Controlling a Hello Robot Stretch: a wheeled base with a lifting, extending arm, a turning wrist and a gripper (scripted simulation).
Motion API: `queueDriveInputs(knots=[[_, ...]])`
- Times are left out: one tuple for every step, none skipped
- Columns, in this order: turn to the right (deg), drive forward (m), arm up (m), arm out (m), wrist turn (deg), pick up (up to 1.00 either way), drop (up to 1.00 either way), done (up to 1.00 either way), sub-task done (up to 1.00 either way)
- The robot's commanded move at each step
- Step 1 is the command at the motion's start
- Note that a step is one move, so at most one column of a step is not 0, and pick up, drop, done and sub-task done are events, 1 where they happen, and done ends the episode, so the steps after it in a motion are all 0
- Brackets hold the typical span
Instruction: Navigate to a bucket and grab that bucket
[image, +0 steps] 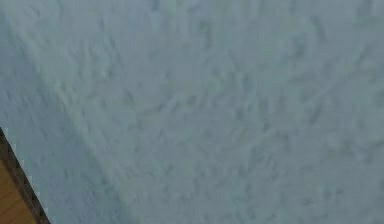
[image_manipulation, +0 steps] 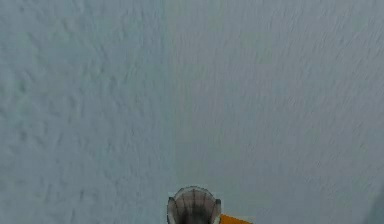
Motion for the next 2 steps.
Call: queueDriveInputs(knots=[[0.0, 0.0, 0.0, 0.3, 0.0, 0.0, 0.0, 0.0, 0.0], [0.0, 0.0, 0.0, 0.0, 45.0, 0.0, 0.0, 0.0, 0.0]])
